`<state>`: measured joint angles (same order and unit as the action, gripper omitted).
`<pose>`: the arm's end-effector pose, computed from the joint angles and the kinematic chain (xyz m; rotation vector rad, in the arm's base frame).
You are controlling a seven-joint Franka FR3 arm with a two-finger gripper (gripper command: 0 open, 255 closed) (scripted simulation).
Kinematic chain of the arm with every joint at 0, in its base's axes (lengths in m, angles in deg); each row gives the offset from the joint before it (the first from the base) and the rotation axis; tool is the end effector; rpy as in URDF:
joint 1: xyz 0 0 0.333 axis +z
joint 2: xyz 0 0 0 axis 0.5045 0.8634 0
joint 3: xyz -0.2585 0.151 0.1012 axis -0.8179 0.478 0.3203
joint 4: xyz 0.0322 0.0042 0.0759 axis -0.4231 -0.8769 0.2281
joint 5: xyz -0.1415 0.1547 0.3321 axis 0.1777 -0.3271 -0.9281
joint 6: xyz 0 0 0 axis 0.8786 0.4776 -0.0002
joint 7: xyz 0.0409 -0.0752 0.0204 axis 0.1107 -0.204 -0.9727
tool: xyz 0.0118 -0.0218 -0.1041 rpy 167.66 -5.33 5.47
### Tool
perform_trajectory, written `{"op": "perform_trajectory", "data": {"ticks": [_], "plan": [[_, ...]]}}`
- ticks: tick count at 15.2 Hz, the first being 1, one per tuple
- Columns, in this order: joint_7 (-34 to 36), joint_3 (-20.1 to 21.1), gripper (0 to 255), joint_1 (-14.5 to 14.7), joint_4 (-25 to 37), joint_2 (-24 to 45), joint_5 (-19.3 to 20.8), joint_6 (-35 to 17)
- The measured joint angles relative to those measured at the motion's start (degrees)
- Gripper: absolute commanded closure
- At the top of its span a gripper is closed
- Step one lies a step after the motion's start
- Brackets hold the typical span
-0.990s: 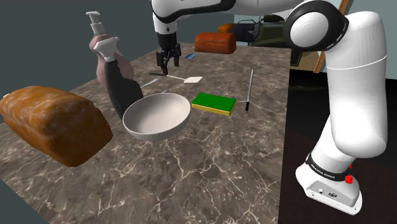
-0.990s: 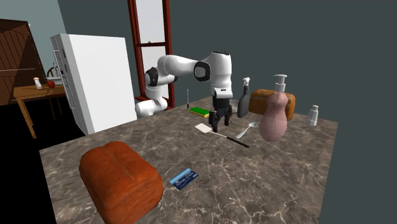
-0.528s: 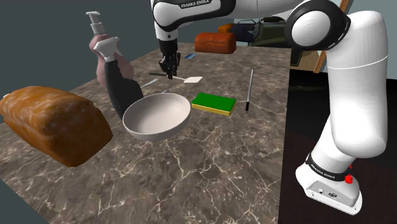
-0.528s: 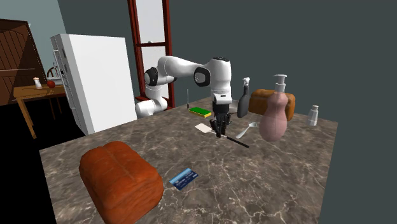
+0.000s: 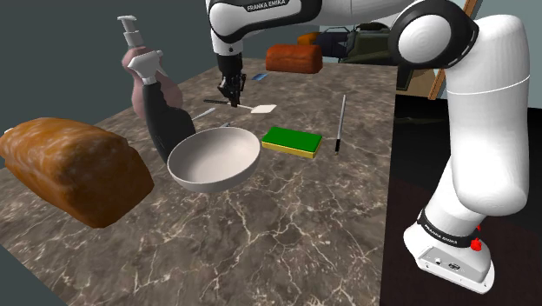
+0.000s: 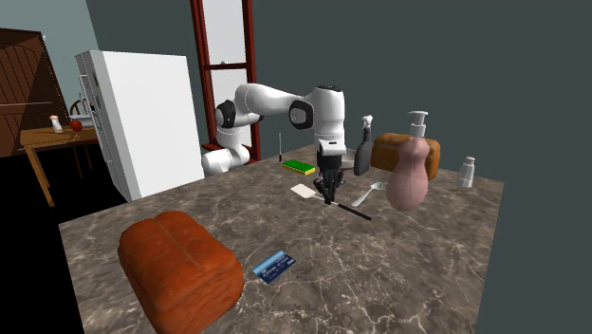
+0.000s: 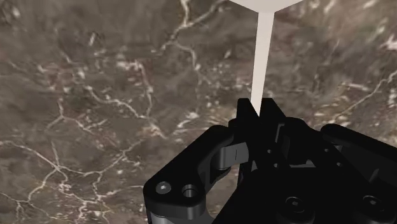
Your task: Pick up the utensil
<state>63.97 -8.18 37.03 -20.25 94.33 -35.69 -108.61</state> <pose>0.6719 0.1320 0.5302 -3.1054 -0.3992 -0.1036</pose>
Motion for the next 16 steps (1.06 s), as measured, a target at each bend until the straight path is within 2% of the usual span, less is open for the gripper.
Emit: {"op": "perform_trajectory", "data": {"ticks": [4,16], "plan": [[0.07,0.03,255,0.15,2.85,0.42,0.05,2.44],[-0.01,-0.01,255,0.80,19.34,5.02,0.46,14.31]]}}
